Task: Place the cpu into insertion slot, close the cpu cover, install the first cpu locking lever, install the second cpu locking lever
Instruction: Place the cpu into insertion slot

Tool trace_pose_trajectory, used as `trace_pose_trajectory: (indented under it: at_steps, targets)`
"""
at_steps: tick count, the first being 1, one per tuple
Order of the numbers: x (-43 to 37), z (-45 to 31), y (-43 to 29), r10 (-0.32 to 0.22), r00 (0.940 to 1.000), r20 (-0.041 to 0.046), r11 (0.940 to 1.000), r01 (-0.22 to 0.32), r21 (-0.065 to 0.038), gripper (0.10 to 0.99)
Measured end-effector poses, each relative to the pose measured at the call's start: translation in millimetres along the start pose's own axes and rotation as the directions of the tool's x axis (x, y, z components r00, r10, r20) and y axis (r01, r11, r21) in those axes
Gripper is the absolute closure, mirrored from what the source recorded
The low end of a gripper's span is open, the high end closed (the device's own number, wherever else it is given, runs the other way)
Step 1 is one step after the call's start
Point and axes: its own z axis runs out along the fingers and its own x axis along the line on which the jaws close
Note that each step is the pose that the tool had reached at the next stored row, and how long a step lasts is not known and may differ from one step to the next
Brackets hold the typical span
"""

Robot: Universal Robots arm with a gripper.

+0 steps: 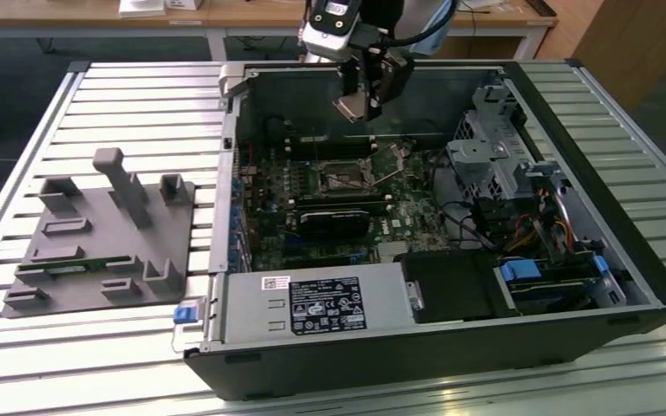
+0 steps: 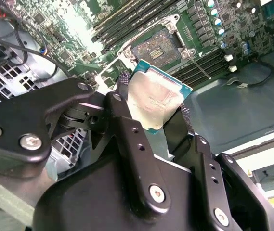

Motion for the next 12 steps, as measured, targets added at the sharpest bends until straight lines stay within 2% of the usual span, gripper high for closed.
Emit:
trace_pose_trajectory:
  at_steps: [7,12]
  targets:
    - [0.6,1.2,-1.3,0.063,0.998,0.0054,0.998,-0.063,-0.001,0.545]
    - [0.9,2.6,-2.1,0.115,0.9933,0.01,0.9933,-0.115,-0.003,0.545]
